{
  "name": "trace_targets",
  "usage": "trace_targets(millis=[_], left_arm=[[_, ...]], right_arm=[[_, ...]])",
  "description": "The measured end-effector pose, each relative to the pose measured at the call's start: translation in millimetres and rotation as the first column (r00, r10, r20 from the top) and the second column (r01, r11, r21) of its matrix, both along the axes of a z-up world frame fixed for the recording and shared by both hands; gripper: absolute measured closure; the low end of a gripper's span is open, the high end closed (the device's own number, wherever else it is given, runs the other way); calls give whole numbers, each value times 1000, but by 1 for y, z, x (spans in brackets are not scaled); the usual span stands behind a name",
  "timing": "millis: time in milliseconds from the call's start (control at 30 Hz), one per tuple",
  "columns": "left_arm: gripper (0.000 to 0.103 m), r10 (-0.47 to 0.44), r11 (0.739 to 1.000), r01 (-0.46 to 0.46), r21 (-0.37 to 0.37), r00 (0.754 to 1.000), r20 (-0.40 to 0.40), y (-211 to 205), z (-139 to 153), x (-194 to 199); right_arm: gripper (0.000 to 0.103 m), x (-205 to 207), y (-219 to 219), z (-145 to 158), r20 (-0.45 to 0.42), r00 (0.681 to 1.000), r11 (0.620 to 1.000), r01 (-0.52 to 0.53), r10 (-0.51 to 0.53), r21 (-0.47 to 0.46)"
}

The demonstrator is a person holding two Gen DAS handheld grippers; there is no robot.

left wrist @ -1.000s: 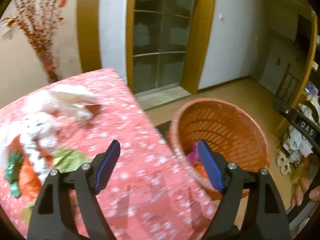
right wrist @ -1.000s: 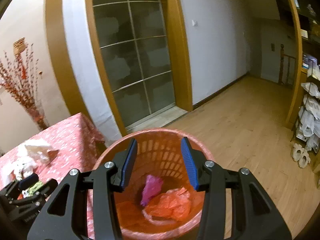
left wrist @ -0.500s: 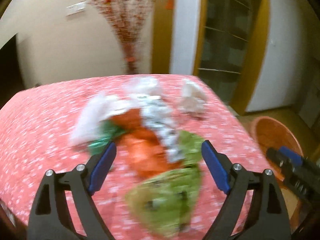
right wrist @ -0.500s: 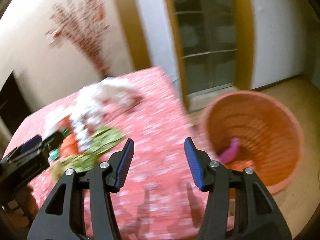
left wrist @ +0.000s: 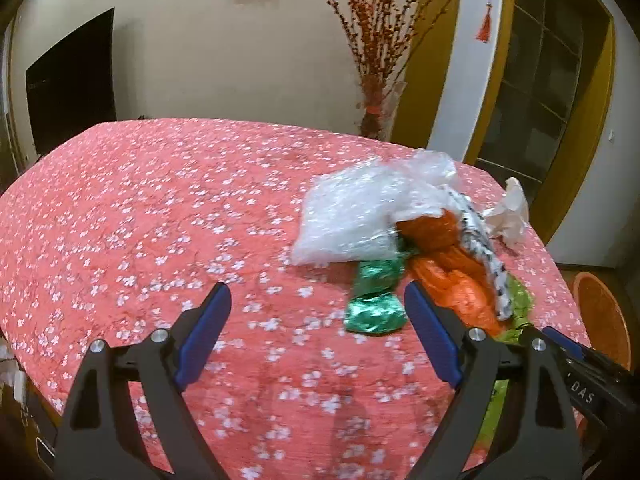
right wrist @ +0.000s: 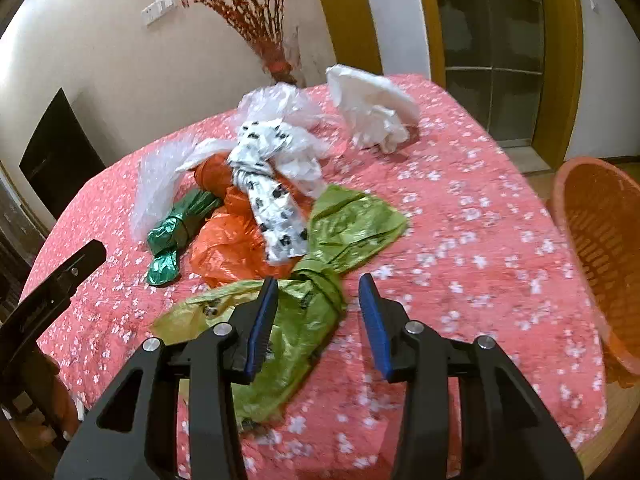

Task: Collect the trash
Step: 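Grasp the bubble wrap with the left tool while the right tool grasps the green bag, then carry bubble wrap and green bag over the wastebasket and open both tools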

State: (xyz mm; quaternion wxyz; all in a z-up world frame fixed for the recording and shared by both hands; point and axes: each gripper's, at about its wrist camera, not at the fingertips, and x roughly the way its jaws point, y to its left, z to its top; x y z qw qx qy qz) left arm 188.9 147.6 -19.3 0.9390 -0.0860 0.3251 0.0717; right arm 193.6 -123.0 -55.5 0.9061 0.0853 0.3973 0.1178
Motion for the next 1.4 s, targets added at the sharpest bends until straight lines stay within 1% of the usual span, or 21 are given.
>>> trace_targets(millis=[33,67,100,133,167,200,233,333,667,833,900,1033,1067,1133,1200,1233,1267,1300,1400], left_arm=[[17,2,1000,-2,-1,1000,-2,1,-1,0],[17,6,1000,-7,-2,1000,-6,3,-3,-1],[17,9,1000,-9,-5,1000,-9,5,-4,0],[17,10,1000,-10,-8,1000,-11,6,-5,0],[17,11,1000,-11,-9,1000,-14,8,-6,0],[17,11,1000,-11,-9,1000,-16,9,-8,0],[17,11,1000,-11,-10,1000,-17,10,-9,0],[17,5,1000,-5,-11,1000,-23,9,-11,6],[17,-33,998,34,50,999,-17,-16,2,44],[18,-29,995,31,94,999,-23,-24,4,67],[24,-29,992,34,123,999,-43,-26,1,75],[30,-28,984,44,170,995,-94,-28,-9,89],[34,-30,983,49,175,994,-109,-28,-12,93],[44,-31,983,55,175,991,-133,-27,-17,99],[61,-32,986,55,156,989,-148,-22,-21,102],[66,-33,988,54,143,988,-148,-21,-21,102],[74,-39,991,57,120,989,-142,-17,-20,102],[78,-43,993,57,106,990,-133,-14,-18,100],[87,-41,995,51,88,994,-104,-7,-10,95]], right_arm=[[60,3,2,-3,-10,1000,1000,-4,4,-4],[63,4,5,-5,-17,1000,1000,-5,5,-8],[70,6,7,-7,-30,1000,1000,-8,8,-13],[74,8,9,-10,-43,999,1000,-12,11,-20],[77,8,10,-11,-37,999,1000,-10,9,-29],[84,7,10,-11,-33,999,999,-11,9,-41],[85,7,9,-11,-34,999,999,-13,11,-43],[87,3,0,-8,-14,1000,999,15,-15,-43],[87,-2,-50,9,74,987,986,150,-145,-70],[87,-5,-61,10,78,983,983,173,-168,-67],[87,-7,-65,10,75,983,982,175,-171,-65],[87,-6,-67,7,65,983,982,177,-172,-64],[87,-6,-68,7,63,983,982,177,-173,-63],[87,-12,-70,8,63,983,982,177,-174,-62],[87,-12,-71,9,65,982,982,180,-176,-62],[87,-12,-71,9,67,982,981,182,-177,-62],[87,-13,-72,11,71,981,981,184,-180,-61],[87,-13,-73,12,75,981,981,186,-181,-61],[87,-15,-76,17,92,978,979,194,-189,-57]])
